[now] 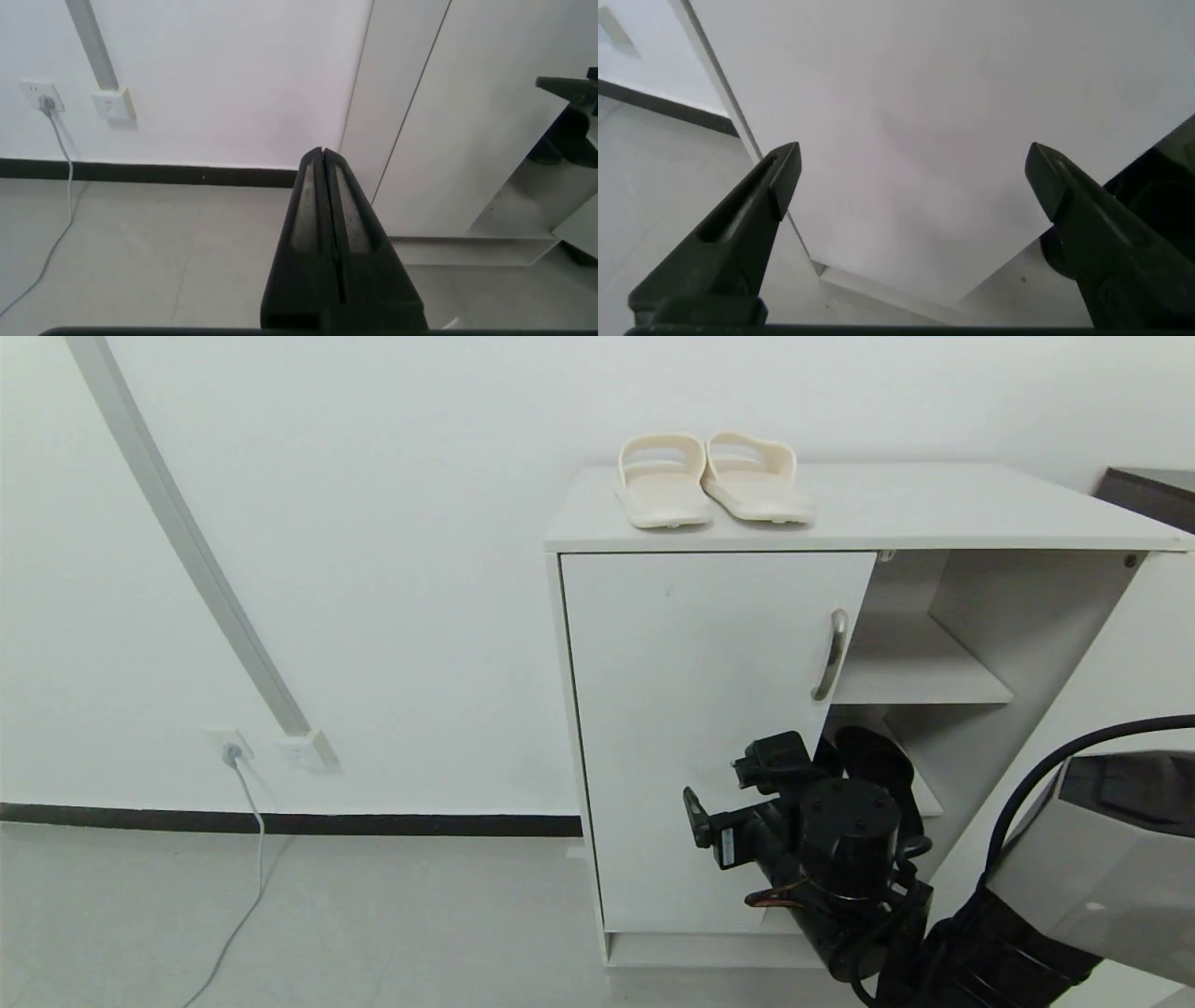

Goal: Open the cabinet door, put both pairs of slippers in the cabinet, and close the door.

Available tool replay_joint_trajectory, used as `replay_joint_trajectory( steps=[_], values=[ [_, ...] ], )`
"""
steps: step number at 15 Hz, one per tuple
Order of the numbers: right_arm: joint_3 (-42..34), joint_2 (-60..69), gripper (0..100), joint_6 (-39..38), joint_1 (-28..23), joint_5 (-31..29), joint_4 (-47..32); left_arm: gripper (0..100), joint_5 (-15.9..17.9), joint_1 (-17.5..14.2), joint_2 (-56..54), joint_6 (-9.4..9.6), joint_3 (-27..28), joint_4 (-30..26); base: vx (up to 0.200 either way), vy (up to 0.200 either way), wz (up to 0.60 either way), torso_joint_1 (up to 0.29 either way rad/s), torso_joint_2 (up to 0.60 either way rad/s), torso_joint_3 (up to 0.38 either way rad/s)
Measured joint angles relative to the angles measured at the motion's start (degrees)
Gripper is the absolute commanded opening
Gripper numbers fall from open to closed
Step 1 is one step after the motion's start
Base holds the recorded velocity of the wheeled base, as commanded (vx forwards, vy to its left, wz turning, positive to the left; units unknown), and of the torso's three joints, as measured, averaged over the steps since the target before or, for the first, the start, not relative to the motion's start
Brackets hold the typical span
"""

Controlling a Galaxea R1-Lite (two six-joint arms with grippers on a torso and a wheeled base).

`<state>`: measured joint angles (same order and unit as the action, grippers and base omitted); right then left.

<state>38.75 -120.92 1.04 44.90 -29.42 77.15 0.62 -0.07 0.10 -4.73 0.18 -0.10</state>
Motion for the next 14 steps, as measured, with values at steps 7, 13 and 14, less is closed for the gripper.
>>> replay_joint_trajectory(
  steps=[7, 13, 14],
  values=[
    [-0.1, -1.2, 100, 0.0, 0.0, 0.0, 0.5, 0, 0.0, 0.0, 0.0, 0.00, 0.0, 0.0, 0.000, 0.000, 0.00, 0.152, -0.47, -0.327],
    [-0.2, -1.6, 100, 0.0, 0.0, 0.0, 0.5, 0, 0.0, 0.0, 0.0, 0.00, 0.0, 0.0, 0.000, 0.000, 0.00, 0.194, -0.50, -0.314],
    [-0.2, -1.6, 100, 0.0, 0.0, 0.0, 0.5, 0, 0.0, 0.0, 0.0, 0.02, 0.0, 0.0, 0.000, 0.000, 0.00, 0.217, -0.53, -0.320]
  ],
)
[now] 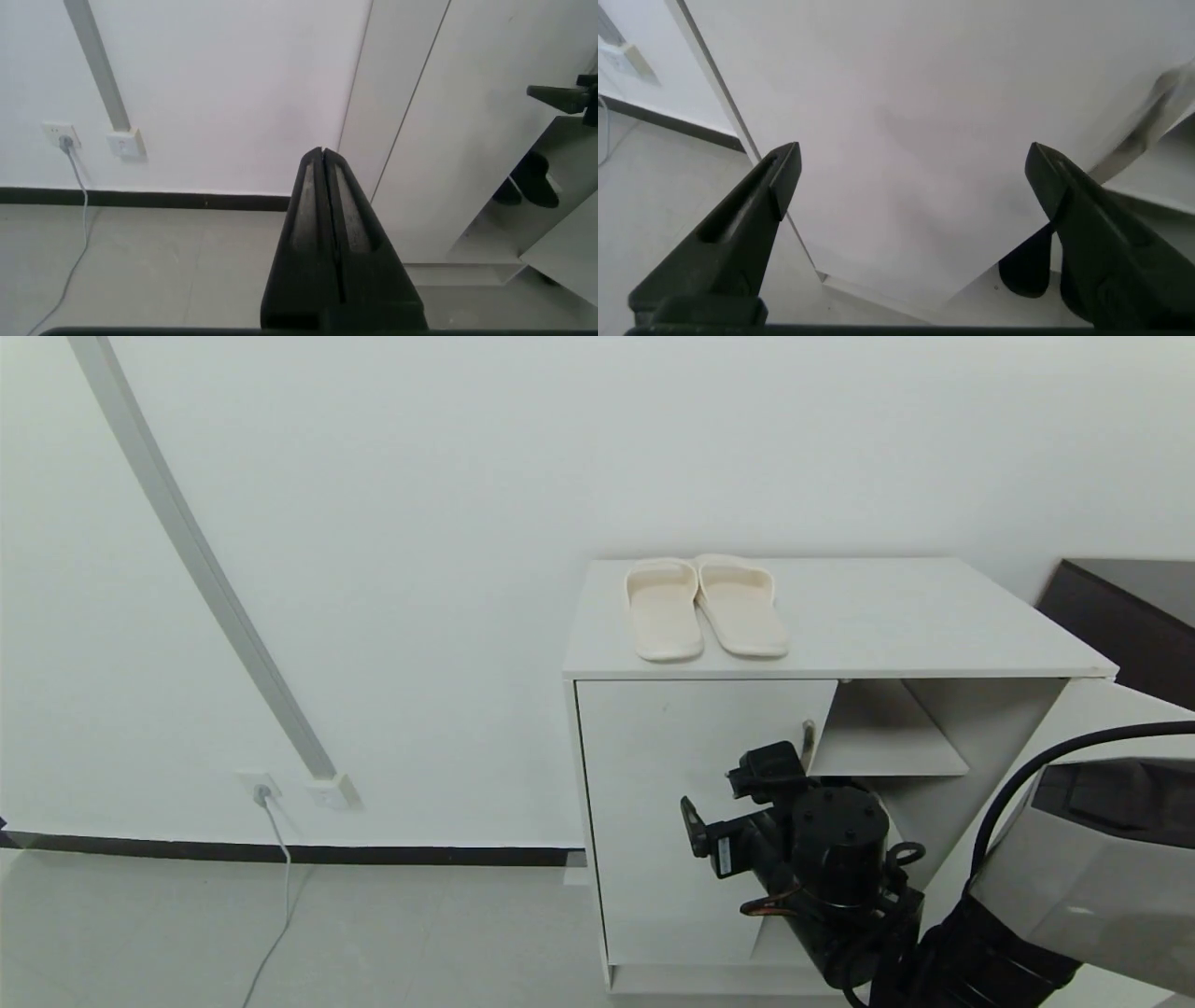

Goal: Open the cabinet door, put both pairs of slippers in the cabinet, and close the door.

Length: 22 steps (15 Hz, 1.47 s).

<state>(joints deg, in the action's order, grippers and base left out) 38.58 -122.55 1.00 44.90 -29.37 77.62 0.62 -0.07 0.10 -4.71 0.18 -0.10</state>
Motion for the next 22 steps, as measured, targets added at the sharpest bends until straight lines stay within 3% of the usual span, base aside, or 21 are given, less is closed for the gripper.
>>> replay_joint_trajectory(
  steps=[15, 22],
  values=[
    [-1.9, -0.7, 100, 0.0, 0.3, 0.1, 3.2, 0, 0.0, 0.0, 0.0, 0.04, 0.0, 0.0, 0.000, 0.000, 0.00, 0.227, -0.52, -0.287],
    [0.0, -1.8, 100, 2.6, 0.2, 0.1, 4.3, 0, 0.1, 0.0, 0.0, 0.22, 0.0, 0.0, 0.000, 0.000, 0.00, 0.022, -0.05, -0.024]
  ],
)
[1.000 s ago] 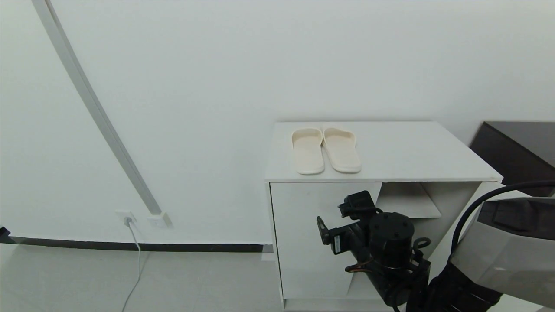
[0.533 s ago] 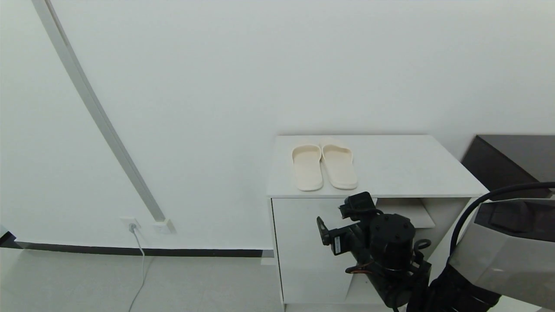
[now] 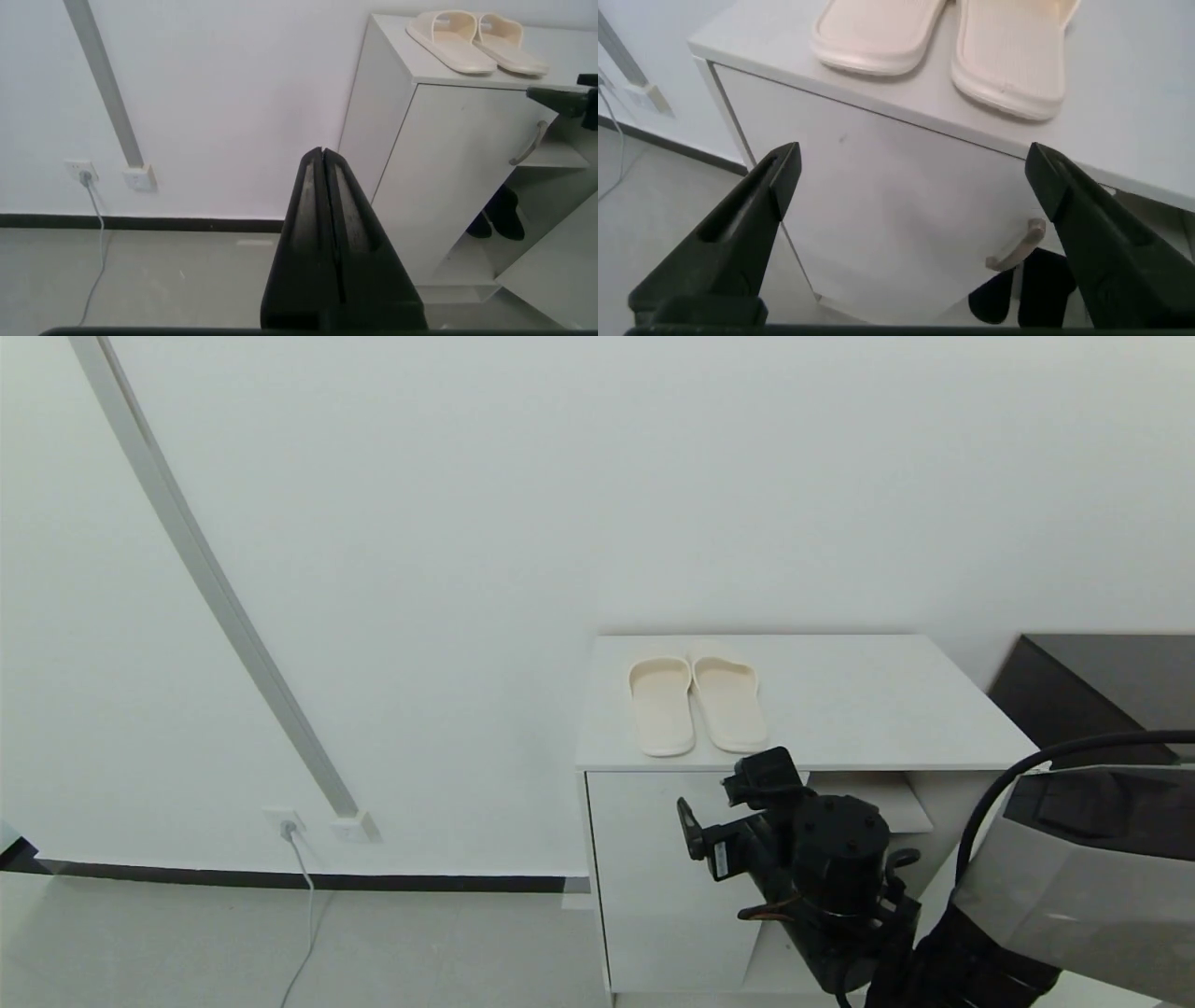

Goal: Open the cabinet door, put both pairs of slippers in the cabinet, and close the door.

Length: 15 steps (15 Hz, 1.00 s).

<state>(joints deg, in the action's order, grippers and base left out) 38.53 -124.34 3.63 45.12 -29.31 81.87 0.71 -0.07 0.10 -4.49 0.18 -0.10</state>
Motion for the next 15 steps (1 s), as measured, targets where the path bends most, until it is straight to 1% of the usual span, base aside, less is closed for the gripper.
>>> replay_joint_trajectory(
  steps=[1, 3, 6, 9, 12, 15],
  values=[
    [1.5, 0.0, 100, 0.0, -0.3, 0.0, -2.1, 0, 0.0, 0.0, 0.0, 0.02, 0.0, 0.0, 0.000, 0.000, 0.00, 0.000, 0.00, 0.000],
    [5.6, 0.8, 100, -0.7, -0.6, 0.0, -10.7, 0, 0.0, 0.0, 0.0, 0.11, 0.0, 0.0, 0.000, 0.000, 0.00, 0.000, 0.00, 0.000],
    [12.9, 3.4, 100, -4.3, -0.6, 0.0, -24.0, 0, 0.0, 0.0, 0.0, 0.13, 0.0, 0.0, 0.000, 0.000, 0.00, 0.000, 0.00, 0.000],
    [20.5, 5.7, 100, -6.3, -0.4, 0.0, -34.2, 0, 0.0, 0.0, 0.0, 0.11, 0.0, 0.0, 0.000, 0.000, 0.00, 0.000, 0.00, 0.000],
    [23.9, 6.9, 100, -10.7, -0.2, -1.3, -39.8, 0, 0.0, 0.0, 0.0, 0.13, 0.0, 0.0, 0.000, 0.000, 0.00, 0.000, 0.00, 0.000],
    [24.5, 7.1, 100, -11.1, -0.2, -2.1, -40.2, 0, 0.1, 0.0, 0.0, 0.17, 0.0, 0.0, 0.000, 0.000, 0.00, 0.000, 0.00, 0.000]
  ],
)
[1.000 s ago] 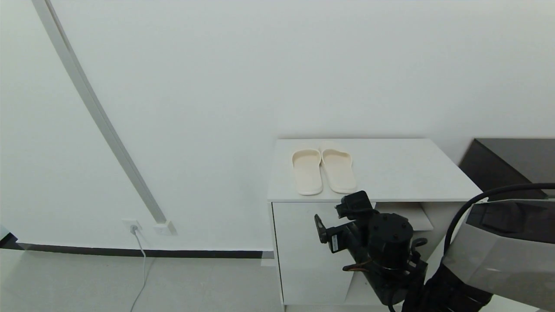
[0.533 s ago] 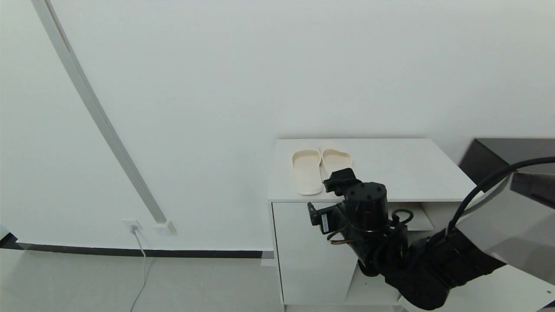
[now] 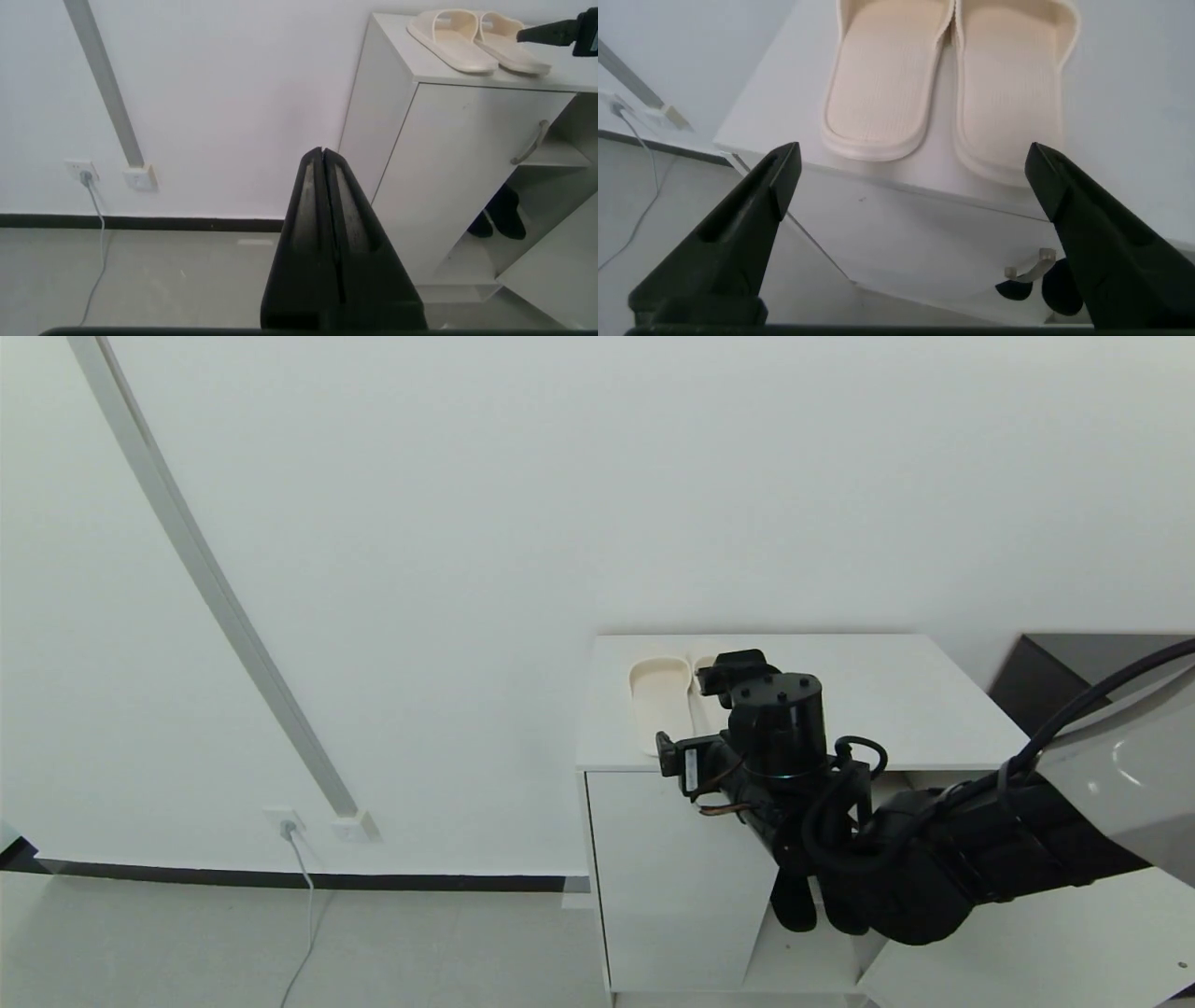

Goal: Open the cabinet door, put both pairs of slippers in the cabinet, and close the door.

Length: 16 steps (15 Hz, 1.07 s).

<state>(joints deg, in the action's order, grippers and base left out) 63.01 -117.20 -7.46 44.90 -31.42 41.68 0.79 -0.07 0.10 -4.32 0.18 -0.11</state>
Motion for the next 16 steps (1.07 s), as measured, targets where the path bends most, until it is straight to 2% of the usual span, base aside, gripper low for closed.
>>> replay_joint_trajectory(
  steps=[2, 13, 16],
  values=[
    [-0.2, 0.0, 100, 0.0, 0.0, -0.6, 0.3, 0, 0.0, 0.0, 0.0, 0.02, 0.0, 0.0, 0.000, 0.000, 0.00, 0.000, 0.00, 0.000],
    [-0.3, -3.0, 100, -3.2, -0.4, -0.5, 1.5, 0, 0.1, 0.0, 0.0, 0.02, 0.0, -0.1, 0.200, 0.000, 0.00, 0.001, 0.00, 0.004],
    [0.5, -5.1, 100, -3.5, -0.5, -0.4, 5.2, 0, 0.1, 0.0, 0.0, 0.09, 0.0, 0.0, 0.000, 0.000, 0.00, 0.000, 0.00, 0.000]
  ],
)
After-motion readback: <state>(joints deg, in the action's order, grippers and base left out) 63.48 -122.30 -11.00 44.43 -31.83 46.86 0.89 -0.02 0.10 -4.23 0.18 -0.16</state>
